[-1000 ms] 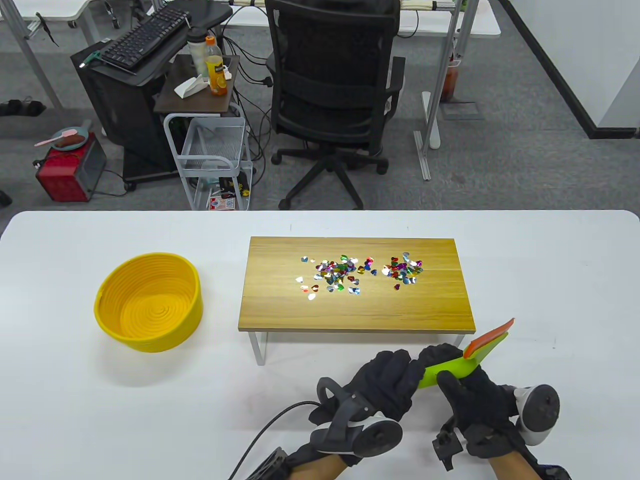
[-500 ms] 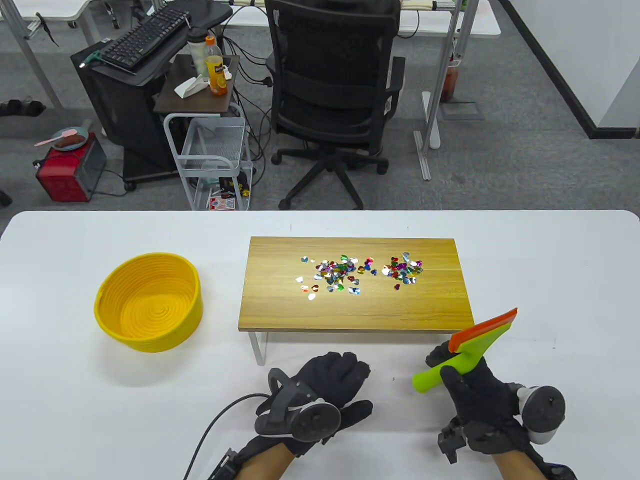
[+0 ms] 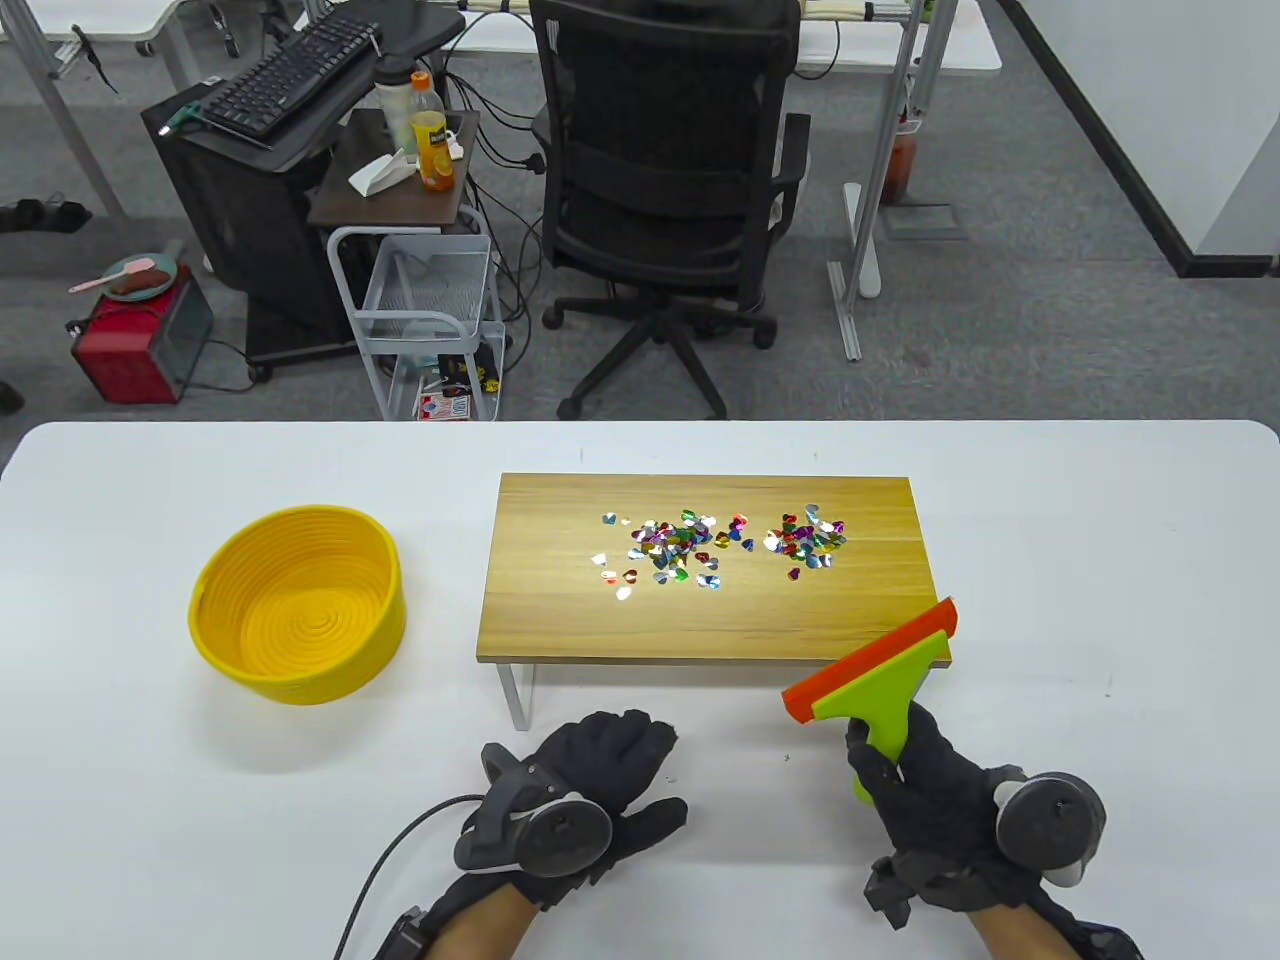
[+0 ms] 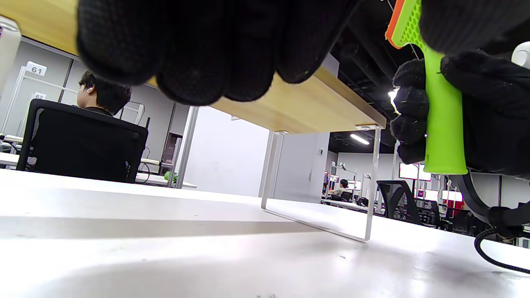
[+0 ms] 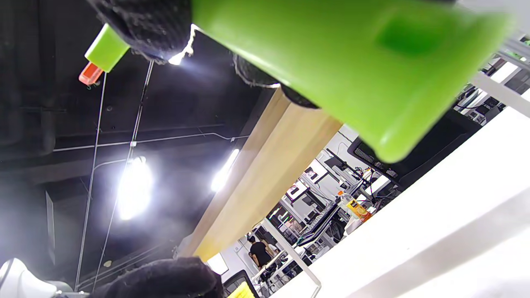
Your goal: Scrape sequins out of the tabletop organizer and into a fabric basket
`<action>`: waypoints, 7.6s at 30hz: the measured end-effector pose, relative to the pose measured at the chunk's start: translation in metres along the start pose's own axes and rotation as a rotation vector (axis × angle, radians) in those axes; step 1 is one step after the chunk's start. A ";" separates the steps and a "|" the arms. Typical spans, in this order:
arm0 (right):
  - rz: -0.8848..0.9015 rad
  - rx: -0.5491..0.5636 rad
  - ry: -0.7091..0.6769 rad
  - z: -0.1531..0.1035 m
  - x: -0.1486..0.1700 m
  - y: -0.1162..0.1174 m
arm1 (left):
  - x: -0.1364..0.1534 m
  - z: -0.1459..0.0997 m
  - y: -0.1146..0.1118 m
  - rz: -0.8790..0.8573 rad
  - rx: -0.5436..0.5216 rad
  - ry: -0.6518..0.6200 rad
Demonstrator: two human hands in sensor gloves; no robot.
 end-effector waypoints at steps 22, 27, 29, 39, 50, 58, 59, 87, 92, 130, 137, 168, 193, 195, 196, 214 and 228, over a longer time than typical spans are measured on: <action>-0.304 -0.111 0.024 0.049 -0.053 -0.029 | 0.005 -0.008 0.014 0.047 -0.011 -0.008; -0.444 -0.155 0.044 0.076 -0.078 -0.043 | 0.002 -0.010 0.012 0.052 -0.002 -0.007; -0.477 -0.168 0.061 0.087 -0.084 -0.047 | 0.001 -0.010 0.011 0.053 0.002 -0.009; -0.619 -0.339 0.181 0.155 -0.100 -0.037 | -0.002 -0.012 0.010 0.050 0.008 -0.007; -0.771 -0.468 0.253 0.218 -0.093 0.001 | 0.002 -0.012 0.011 0.058 0.007 0.005; -0.741 -0.572 0.314 0.234 -0.076 0.016 | 0.004 -0.012 0.012 0.059 0.005 0.007; -0.737 -0.579 0.322 0.235 -0.075 0.017 | 0.004 -0.012 0.012 0.058 0.005 0.007; -0.818 -0.607 0.431 0.179 -0.051 -0.040 | 0.006 -0.012 0.009 0.078 0.038 0.017; -0.815 -0.594 0.426 0.171 -0.049 -0.048 | 0.006 -0.012 0.008 0.079 0.044 0.019; -0.919 -0.381 0.591 0.195 -0.046 -0.019 | 0.010 -0.012 0.006 0.080 0.048 0.026; -0.933 -0.419 0.589 0.180 -0.059 -0.018 | 0.009 -0.012 0.006 0.082 0.052 0.028; -0.936 -0.448 0.539 0.126 -0.084 -0.018 | 0.010 -0.013 0.003 0.091 0.064 0.028; -0.881 -0.543 0.244 0.223 -0.105 0.050 | 0.009 -0.013 -0.001 0.084 0.092 0.022; -0.860 -0.563 0.238 0.231 -0.104 0.059 | 0.009 -0.013 -0.002 0.084 0.093 0.020; -0.855 -0.567 0.240 0.234 -0.103 0.062 | 0.009 -0.013 -0.002 0.083 0.093 0.020; -0.826 -0.634 0.285 0.247 -0.089 0.074 | 0.012 -0.014 -0.003 0.080 0.093 0.030; -0.831 -0.636 0.332 0.211 -0.076 0.034 | 0.010 -0.014 -0.004 0.088 0.100 0.022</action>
Point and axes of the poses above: the tracker on the back of each hand, its own x axis roughly to the little-finger side, its own z axis roughly from the wrist to the fingertips, y = z × x, the point moved 2 cm from there along z, roughly from the wrist to the fingertips, and after that the axes turned 11 degrees about -x, right-handed, at the moved point
